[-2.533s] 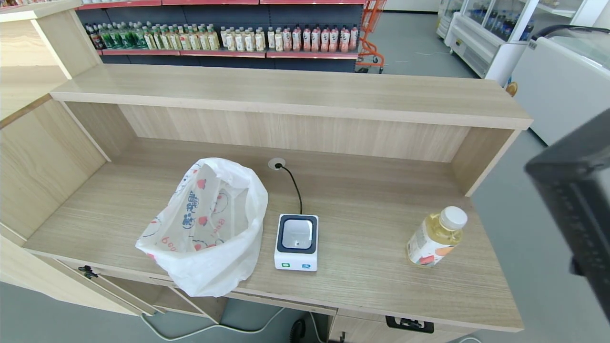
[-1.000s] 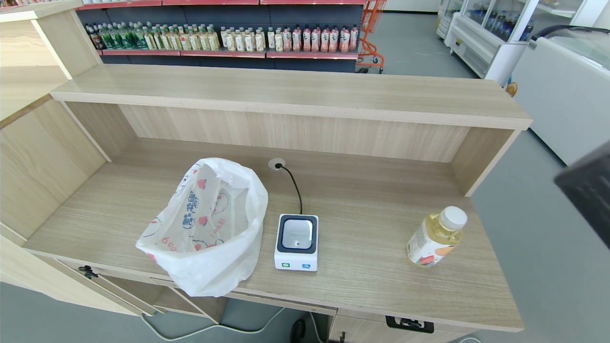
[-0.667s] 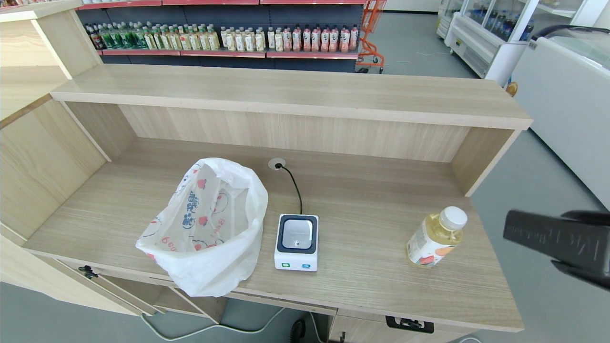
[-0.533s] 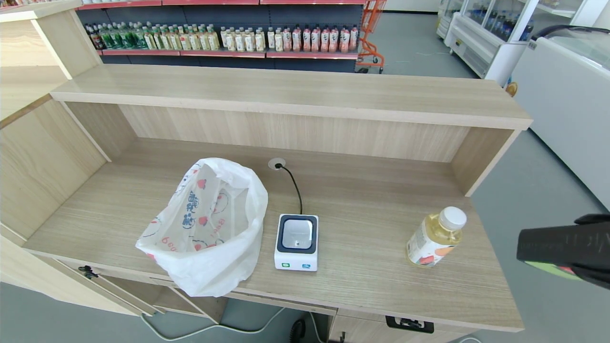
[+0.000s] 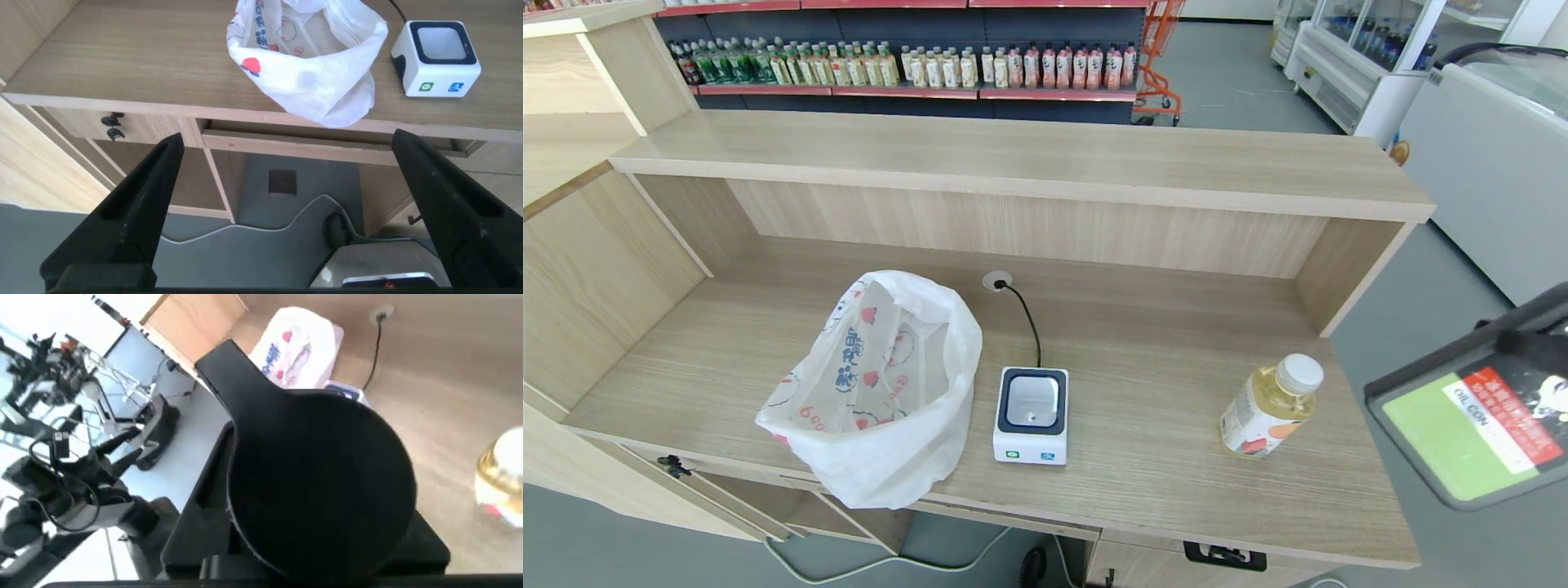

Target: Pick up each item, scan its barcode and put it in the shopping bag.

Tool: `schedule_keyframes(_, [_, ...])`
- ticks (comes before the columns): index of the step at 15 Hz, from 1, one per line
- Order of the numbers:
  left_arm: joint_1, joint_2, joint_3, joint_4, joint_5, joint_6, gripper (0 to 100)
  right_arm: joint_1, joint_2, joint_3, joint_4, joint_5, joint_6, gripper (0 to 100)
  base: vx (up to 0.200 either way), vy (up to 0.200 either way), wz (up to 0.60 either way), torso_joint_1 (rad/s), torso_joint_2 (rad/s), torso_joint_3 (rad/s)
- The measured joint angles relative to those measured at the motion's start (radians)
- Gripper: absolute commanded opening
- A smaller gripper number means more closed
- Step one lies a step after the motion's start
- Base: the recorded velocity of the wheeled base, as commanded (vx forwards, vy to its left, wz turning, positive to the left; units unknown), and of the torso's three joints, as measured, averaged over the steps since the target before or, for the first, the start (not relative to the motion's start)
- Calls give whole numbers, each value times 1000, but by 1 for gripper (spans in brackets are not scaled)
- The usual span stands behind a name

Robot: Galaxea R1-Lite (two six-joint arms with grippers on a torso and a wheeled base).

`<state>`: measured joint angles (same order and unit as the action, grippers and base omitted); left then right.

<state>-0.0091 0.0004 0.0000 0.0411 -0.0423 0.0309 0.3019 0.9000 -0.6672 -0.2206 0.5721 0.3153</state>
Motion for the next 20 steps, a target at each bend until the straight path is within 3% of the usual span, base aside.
schedule_keyframes(3, [0,0,0,0,0,0,100,1,28,92,-40,-37,174,0,0,0,0,0,0,0])
schedule_keyframes(9, [0,0,0,0,0,2,100,-15,64,126,-76,-41,195,0,0,0,0,0,0,0])
schedule_keyframes(20, [0,0,0,0,1,3,100,-22,212,118,-191,-140,194,0,0,200,0,2,3,1])
